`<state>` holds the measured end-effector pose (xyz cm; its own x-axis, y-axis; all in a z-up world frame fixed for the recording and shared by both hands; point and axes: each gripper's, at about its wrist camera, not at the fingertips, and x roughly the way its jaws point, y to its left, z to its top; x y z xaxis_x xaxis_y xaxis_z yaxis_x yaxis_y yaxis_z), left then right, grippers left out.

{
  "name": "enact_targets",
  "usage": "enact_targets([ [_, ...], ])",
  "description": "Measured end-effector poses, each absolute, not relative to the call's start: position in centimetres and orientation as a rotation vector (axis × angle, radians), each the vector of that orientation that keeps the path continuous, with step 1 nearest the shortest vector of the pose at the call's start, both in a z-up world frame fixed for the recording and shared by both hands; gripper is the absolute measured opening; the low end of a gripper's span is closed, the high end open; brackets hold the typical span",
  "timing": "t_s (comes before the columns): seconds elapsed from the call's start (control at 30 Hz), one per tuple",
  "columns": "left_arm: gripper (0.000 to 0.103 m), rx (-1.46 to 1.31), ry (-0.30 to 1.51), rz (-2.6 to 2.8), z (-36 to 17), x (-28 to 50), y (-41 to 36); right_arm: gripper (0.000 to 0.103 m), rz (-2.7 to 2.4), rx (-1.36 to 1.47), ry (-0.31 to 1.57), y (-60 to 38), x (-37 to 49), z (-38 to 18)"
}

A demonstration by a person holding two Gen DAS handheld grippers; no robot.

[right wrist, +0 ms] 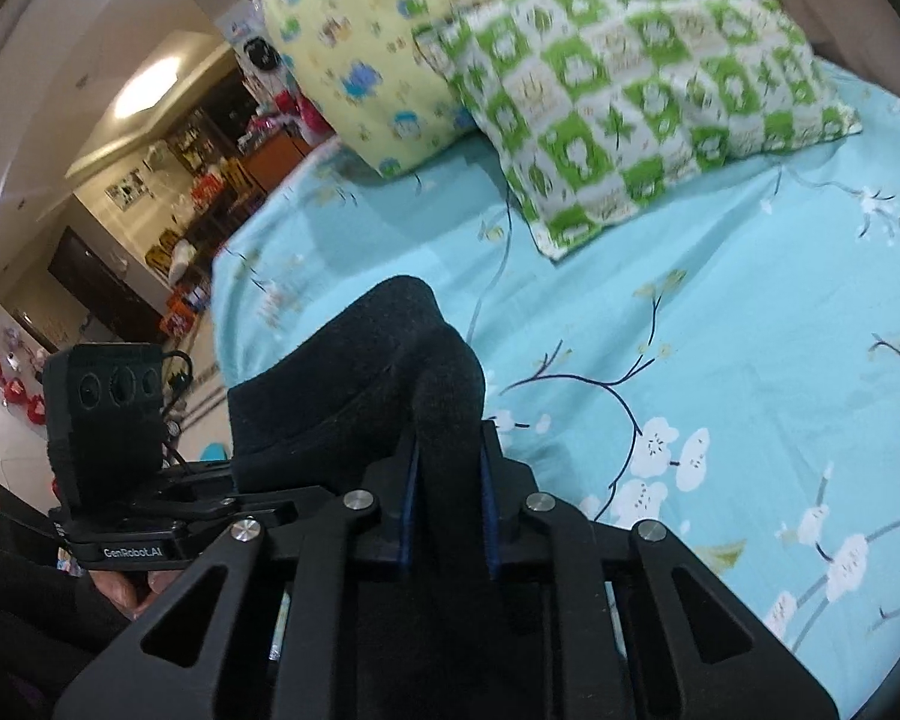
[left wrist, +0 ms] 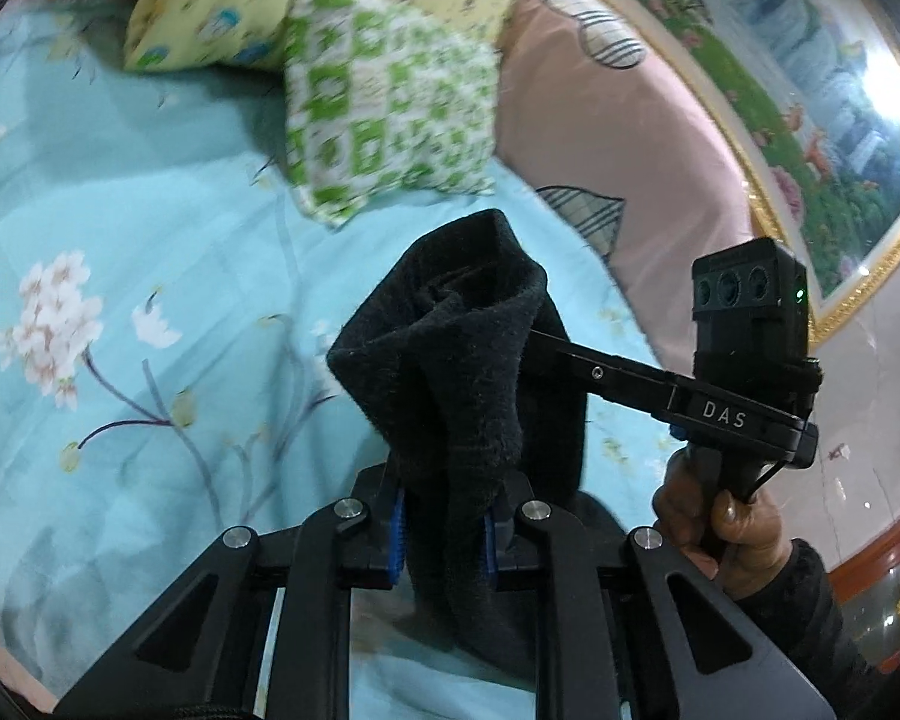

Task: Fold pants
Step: 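Lift the pants end with the left gripper and fold it over the bundle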

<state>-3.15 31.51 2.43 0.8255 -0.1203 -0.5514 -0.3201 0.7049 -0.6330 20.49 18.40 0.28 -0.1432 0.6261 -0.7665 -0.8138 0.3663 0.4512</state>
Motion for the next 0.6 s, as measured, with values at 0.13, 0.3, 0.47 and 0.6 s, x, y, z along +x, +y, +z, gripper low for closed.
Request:
enact_targets([
  [0.13, 0.017, -0.76, 0.576, 0.069, 4.9, -3.3, 29.3, 0.018, 1.259, -0.165, 1.113, 16.1, 19.9, 2.9],
  [0.3, 0.017, -0.718, 0.563, -0.005, 7.2, -3.0, 25.8, 0.018, 1.244, -0.109, 1.063, 12.5, 18.9, 5.5],
  [0.47, 0.017, -0.664, 0.562, -0.069, 9.0, -2.5, 22.0, 0.017, 1.208, -0.053, 1.019, 8.8, 18.1, 7.4],
  [0.6, 0.017, -0.63, 0.571, -0.122, 10.0, -2.0, 19.0, 0.017, 1.184, -0.002, 0.987, 5.5, 17.5, 8.3],
])
